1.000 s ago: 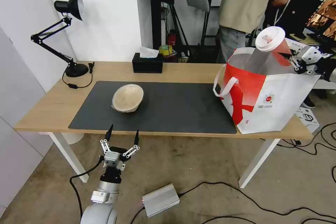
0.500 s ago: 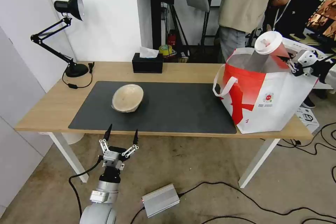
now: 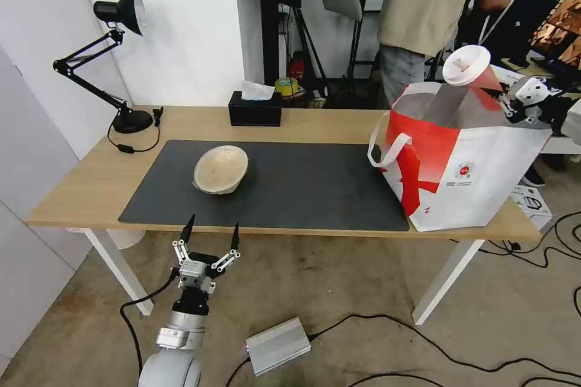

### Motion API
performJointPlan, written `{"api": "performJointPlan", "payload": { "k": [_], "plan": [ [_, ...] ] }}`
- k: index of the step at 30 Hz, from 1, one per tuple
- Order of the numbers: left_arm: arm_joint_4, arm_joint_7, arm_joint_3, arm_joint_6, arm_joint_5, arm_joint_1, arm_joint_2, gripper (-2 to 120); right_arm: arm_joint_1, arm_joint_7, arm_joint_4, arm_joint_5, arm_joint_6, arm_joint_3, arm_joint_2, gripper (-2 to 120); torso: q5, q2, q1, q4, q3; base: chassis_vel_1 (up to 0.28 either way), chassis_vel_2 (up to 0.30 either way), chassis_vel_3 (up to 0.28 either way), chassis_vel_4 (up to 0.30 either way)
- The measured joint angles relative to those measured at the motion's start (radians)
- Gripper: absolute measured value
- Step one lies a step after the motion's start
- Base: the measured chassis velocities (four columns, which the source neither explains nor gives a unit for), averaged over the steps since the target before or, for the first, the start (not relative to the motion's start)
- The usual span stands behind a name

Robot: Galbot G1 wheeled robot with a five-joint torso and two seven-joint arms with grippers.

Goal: Pick up the trash from the table and place it into the takeout bag.

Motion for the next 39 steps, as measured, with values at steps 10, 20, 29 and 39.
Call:
{"api": "performJointPlan", "payload": {
  "k": [10,20,29,39],
  "plan": [
    [0.009,0.001,0.010,-0.006,0.002,-0.005,-0.012,100,0.005,-0.018,0.013,-0.001,-0.004,-0.011,-0.036,2,0.0000,0.000,0.000,-0.0001,0.000,0.000,0.000,0.000,0.000],
    [0.010,0.001,0.004,-0.011,-0.002,-0.002,-0.008,100,0.001,-0.065,0.029,-0.021,-0.007,-0.017,-0.067,23,0.0000,0.000,0.000,-0.0001,0.000,0.000,0.000,0.000,0.000],
    [0.014,0.001,0.003,-0.014,-0.005,-0.005,-0.008,100,-0.005,-0.091,0.046,-0.024,-0.009,-0.031,-0.083,56,0.0000,0.000,0.000,0.0000,0.000,0.000,0.000,0.000,0.000],
    [0.014,0.002,0.002,-0.016,-0.005,-0.004,-0.009,100,-0.007,-0.100,0.047,-0.026,-0.016,-0.031,-0.084,91,0.0000,0.000,0.000,0.0000,0.000,0.000,0.000,0.000,0.000]
  ]
}}
